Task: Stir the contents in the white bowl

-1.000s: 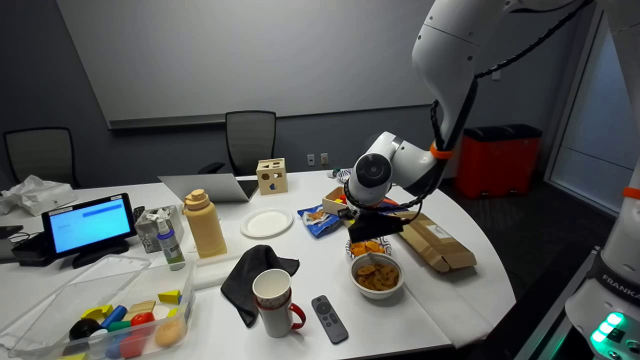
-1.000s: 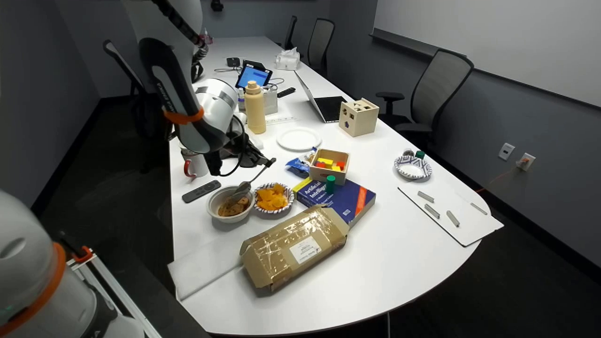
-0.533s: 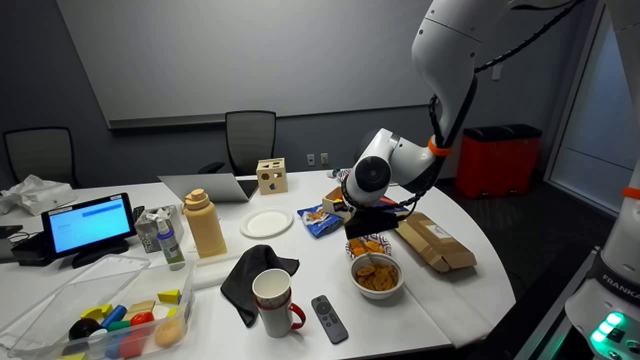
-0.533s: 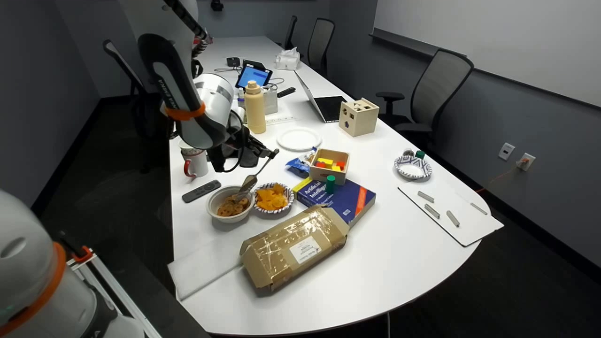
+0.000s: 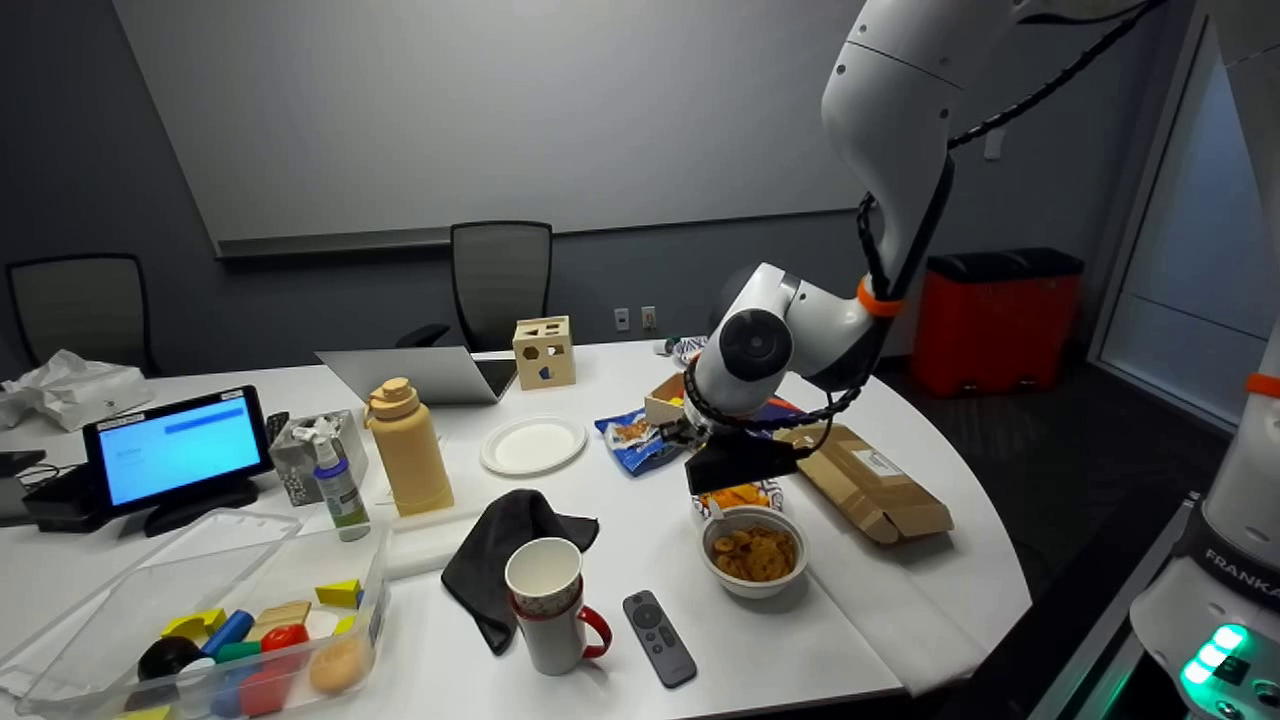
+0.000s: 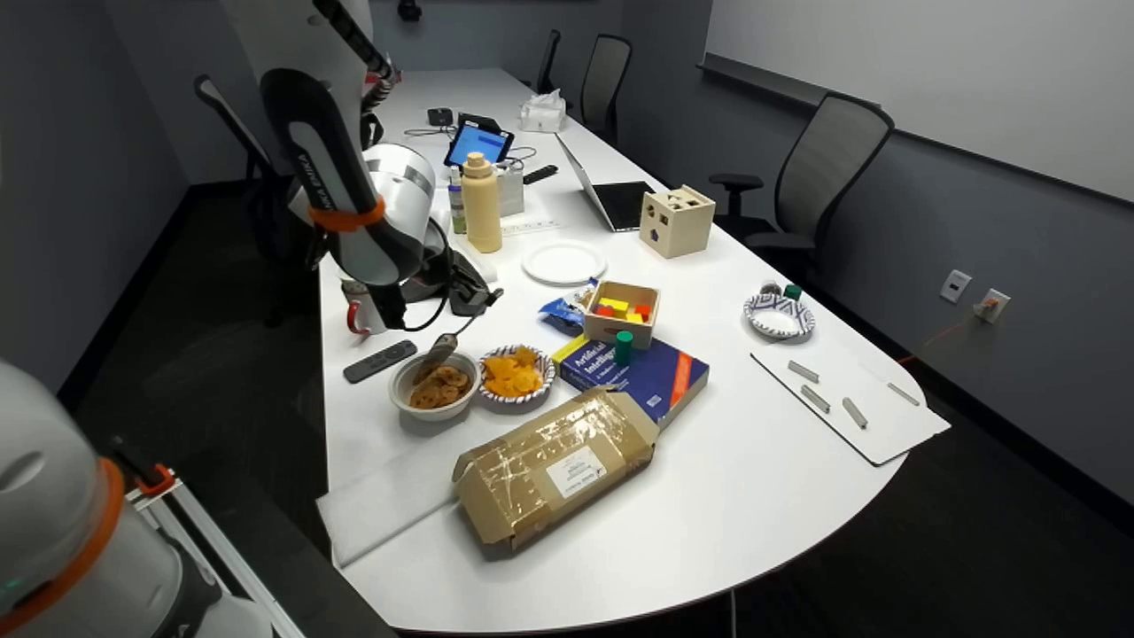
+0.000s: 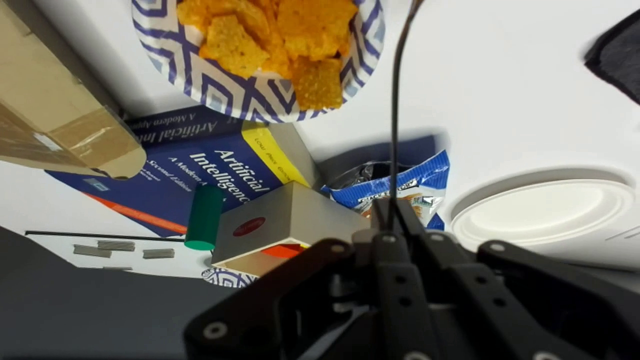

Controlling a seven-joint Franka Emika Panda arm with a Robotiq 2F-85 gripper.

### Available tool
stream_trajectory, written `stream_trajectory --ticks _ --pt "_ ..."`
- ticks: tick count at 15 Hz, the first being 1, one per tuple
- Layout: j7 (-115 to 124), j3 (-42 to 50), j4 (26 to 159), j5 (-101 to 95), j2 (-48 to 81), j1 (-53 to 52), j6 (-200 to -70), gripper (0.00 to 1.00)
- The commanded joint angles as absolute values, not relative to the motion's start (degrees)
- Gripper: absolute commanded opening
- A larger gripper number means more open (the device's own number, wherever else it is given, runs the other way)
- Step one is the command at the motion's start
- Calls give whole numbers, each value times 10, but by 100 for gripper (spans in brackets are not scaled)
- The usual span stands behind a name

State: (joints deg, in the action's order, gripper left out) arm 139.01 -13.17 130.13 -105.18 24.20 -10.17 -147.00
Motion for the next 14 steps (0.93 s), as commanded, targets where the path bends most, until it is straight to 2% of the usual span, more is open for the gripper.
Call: stream_trajectory --ticks 1,14 --pt "1386 -138 1314 -1056 241 -88 -1485 1" --pt "1254 -132 1326 -920 233 -96 -1372 1"
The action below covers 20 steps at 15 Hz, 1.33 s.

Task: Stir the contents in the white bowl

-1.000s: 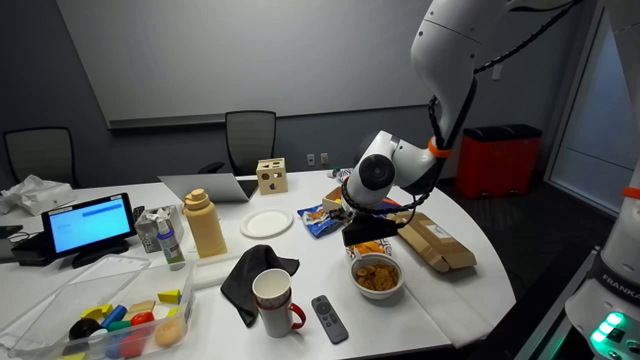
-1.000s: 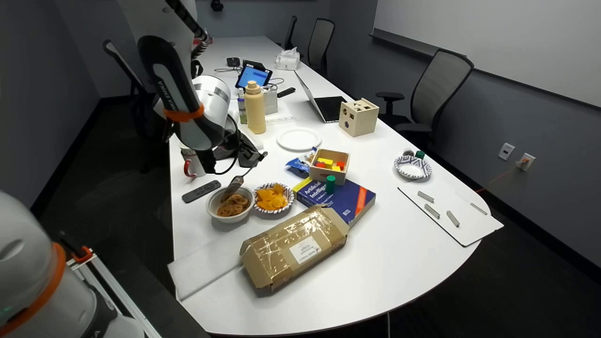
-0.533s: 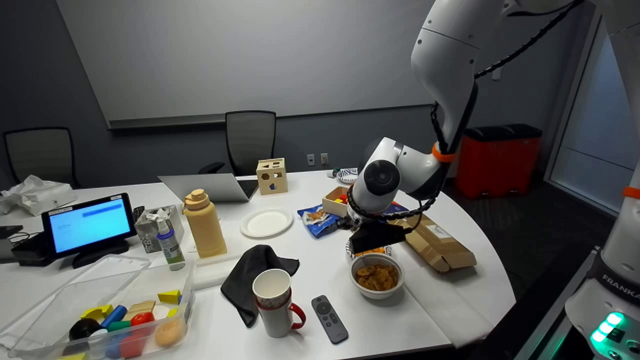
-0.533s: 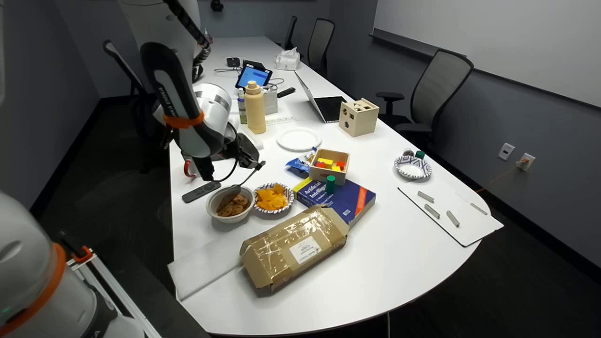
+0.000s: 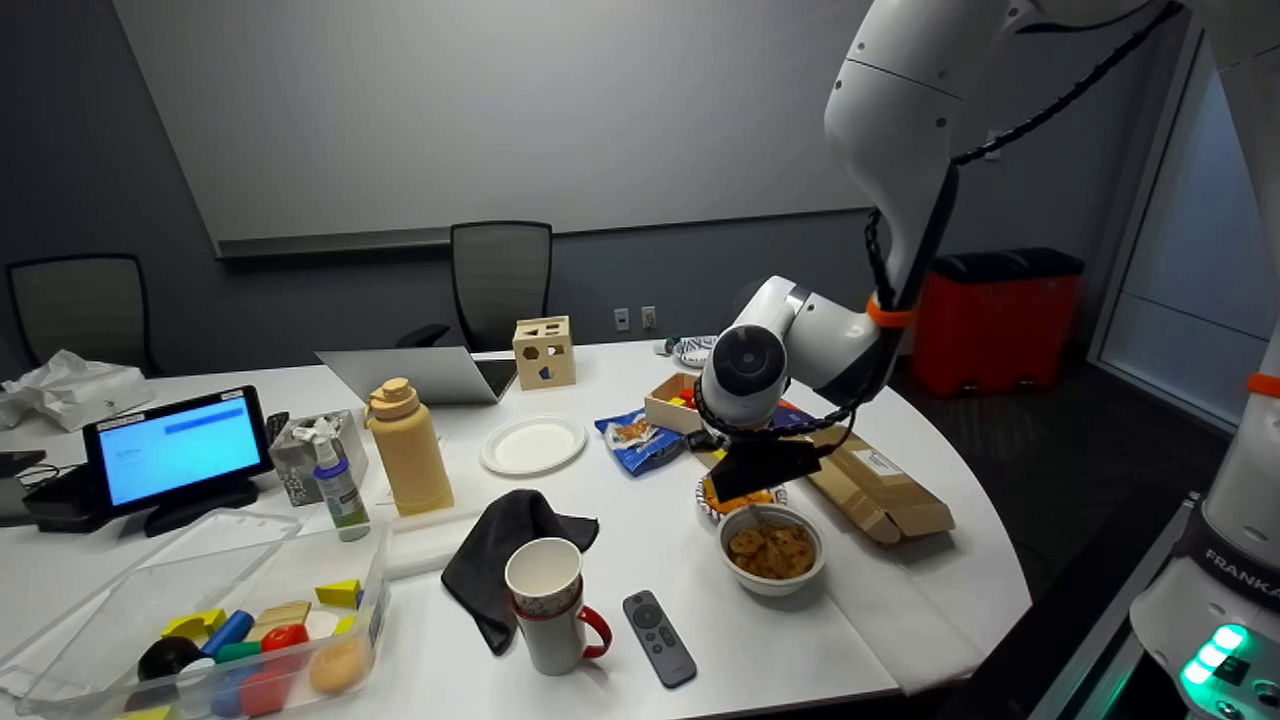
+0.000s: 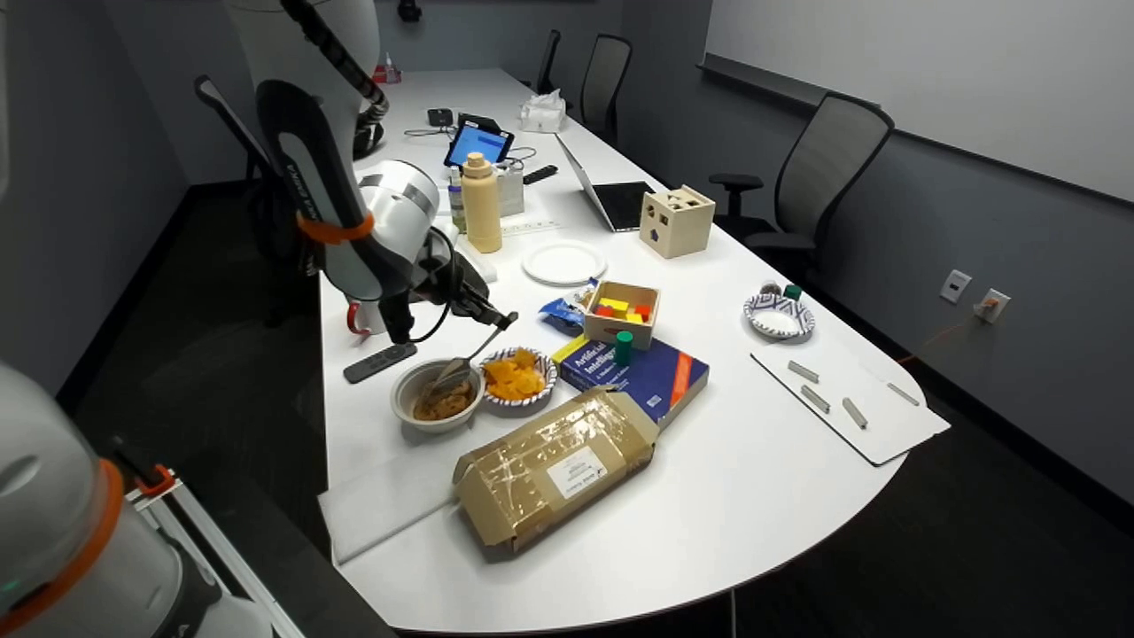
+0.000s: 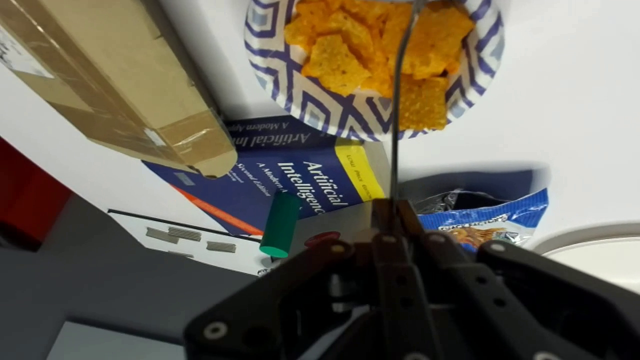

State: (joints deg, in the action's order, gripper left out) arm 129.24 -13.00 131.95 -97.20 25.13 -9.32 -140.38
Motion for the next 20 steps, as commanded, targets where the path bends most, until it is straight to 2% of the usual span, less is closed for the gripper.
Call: stream_trajectory --ticks 1,7,20 --pt "1240 -133 1324 -895 231 -98 -1360 1" --pt "1163 -133 1304 -734 256 -115 -1288 1" --pt "1112 -106 1244 -593 318 -108 -1345 1"
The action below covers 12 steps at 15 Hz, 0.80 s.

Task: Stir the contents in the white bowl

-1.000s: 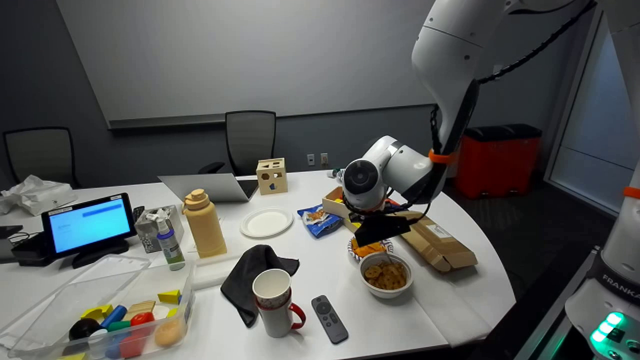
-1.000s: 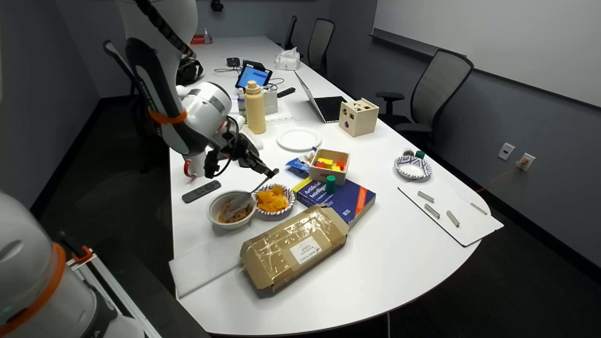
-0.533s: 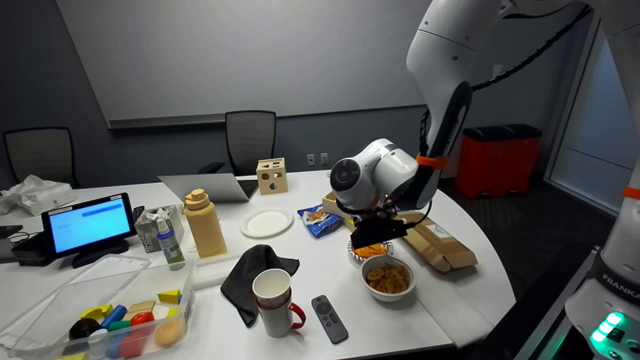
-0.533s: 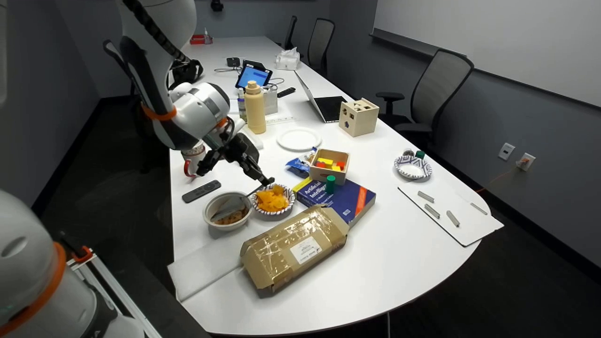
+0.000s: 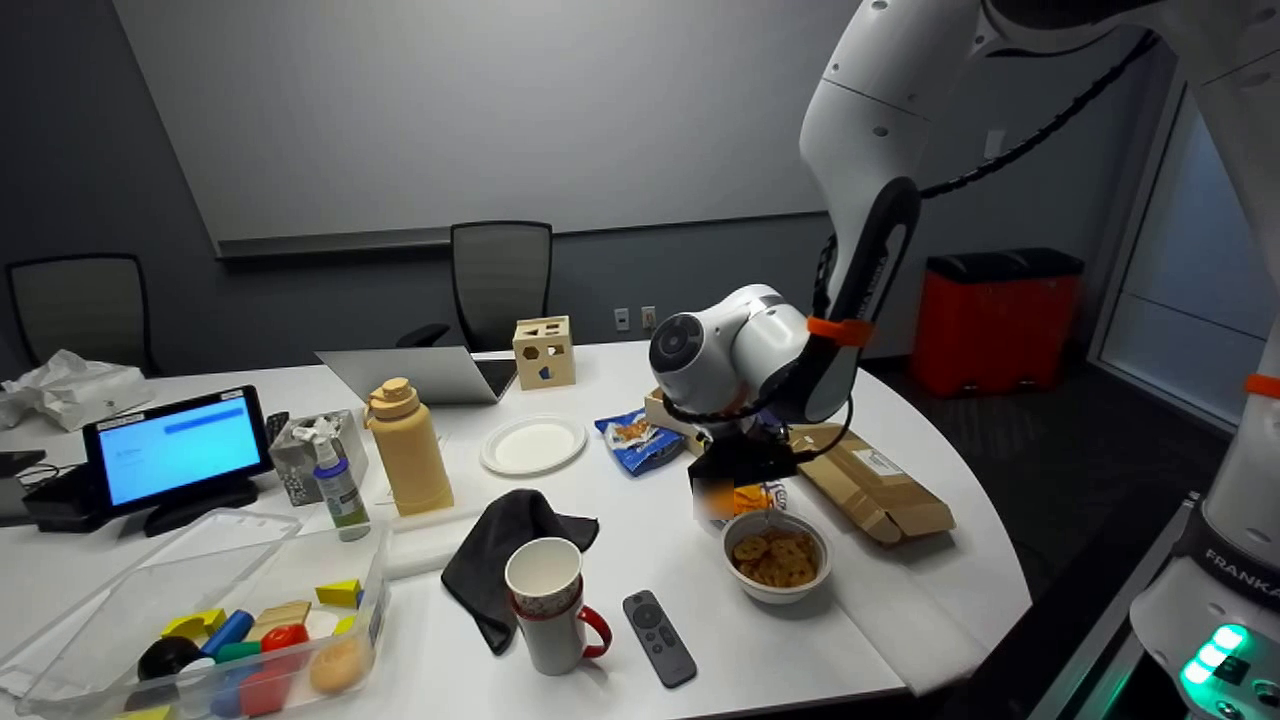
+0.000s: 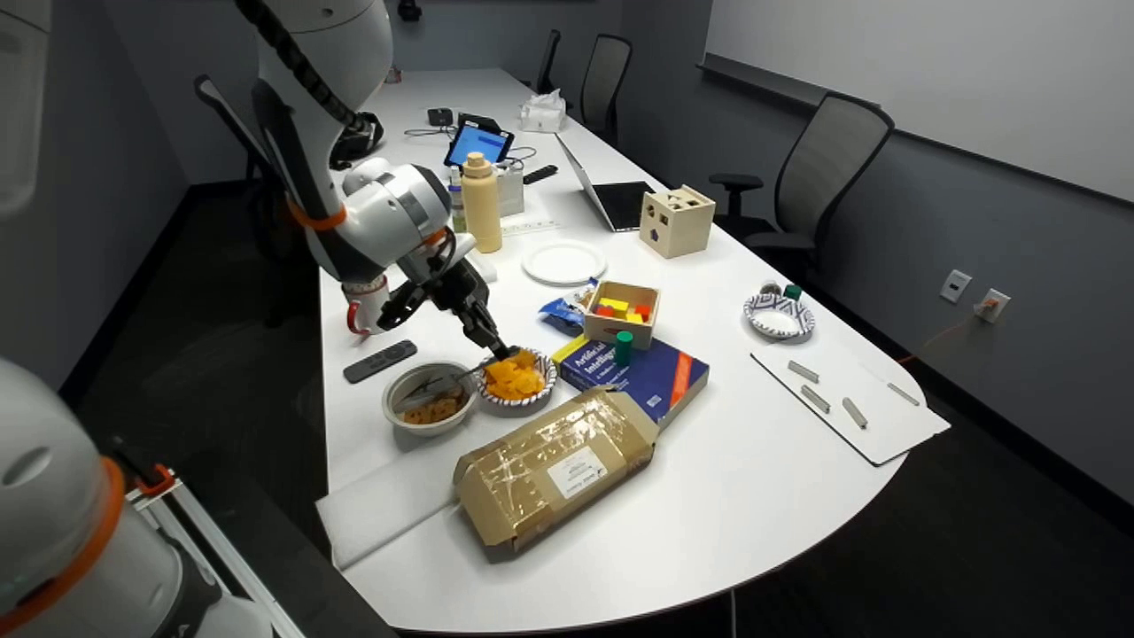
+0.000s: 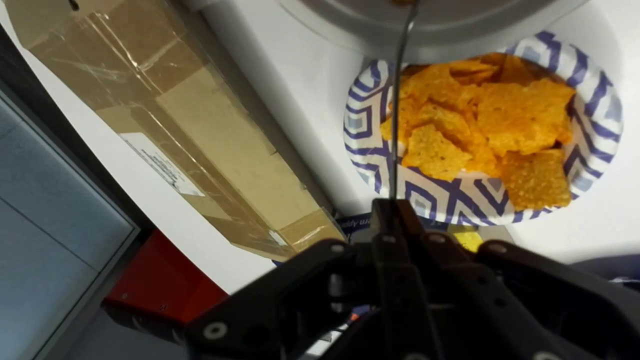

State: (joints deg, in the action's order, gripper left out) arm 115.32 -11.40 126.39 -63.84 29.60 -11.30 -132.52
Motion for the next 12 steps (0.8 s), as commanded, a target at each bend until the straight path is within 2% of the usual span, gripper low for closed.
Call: stream_trajectory --ticks 1,7,8,10,12 --pt "1096 -105 1243 -574 322 -104 -1354 1" --pt "1035 -83 1230 -499 331 -115 -1389 1" --pt "1029 -79 1231 -491 327 -117 -1392 28" --pt "1019 -72 1224 -476 330 -123 -1395 36" --pt "1009 -67 1221 -464 327 -129 -1396 51"
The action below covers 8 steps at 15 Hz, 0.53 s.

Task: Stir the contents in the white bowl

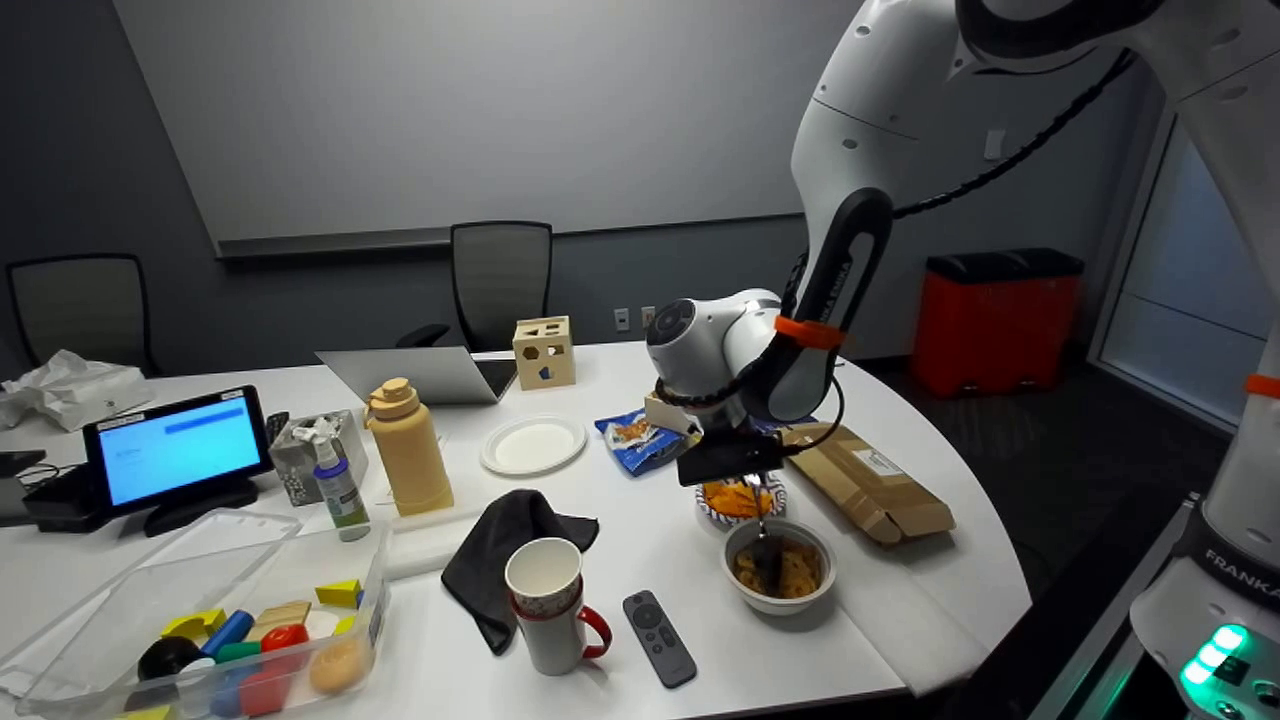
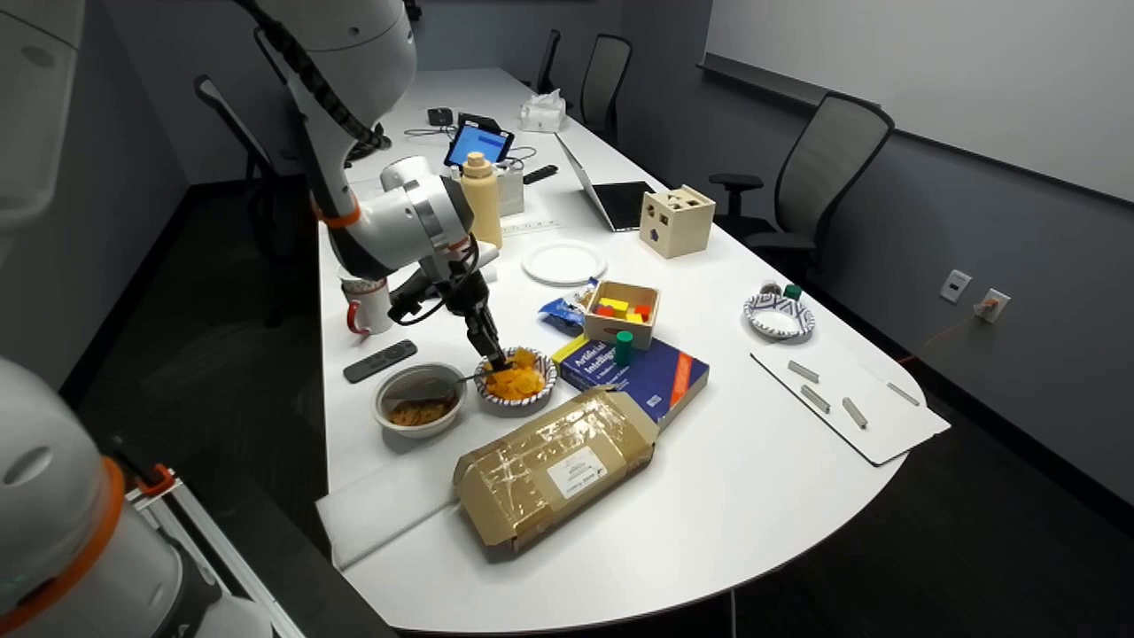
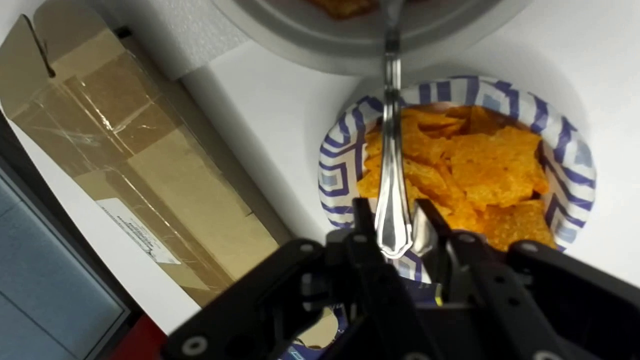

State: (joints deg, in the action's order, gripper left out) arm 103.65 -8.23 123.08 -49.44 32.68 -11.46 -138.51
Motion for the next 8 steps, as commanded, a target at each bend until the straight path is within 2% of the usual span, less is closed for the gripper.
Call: stream_trajectory --ticks 1,6,8 --pt "1006 -64 1220 -460 326 -132 -1396 58" --pt "985 -53 1214 -451 323 -149 -1393 96" --pt "964 -53 1210 -443 324 -151 -1386 100"
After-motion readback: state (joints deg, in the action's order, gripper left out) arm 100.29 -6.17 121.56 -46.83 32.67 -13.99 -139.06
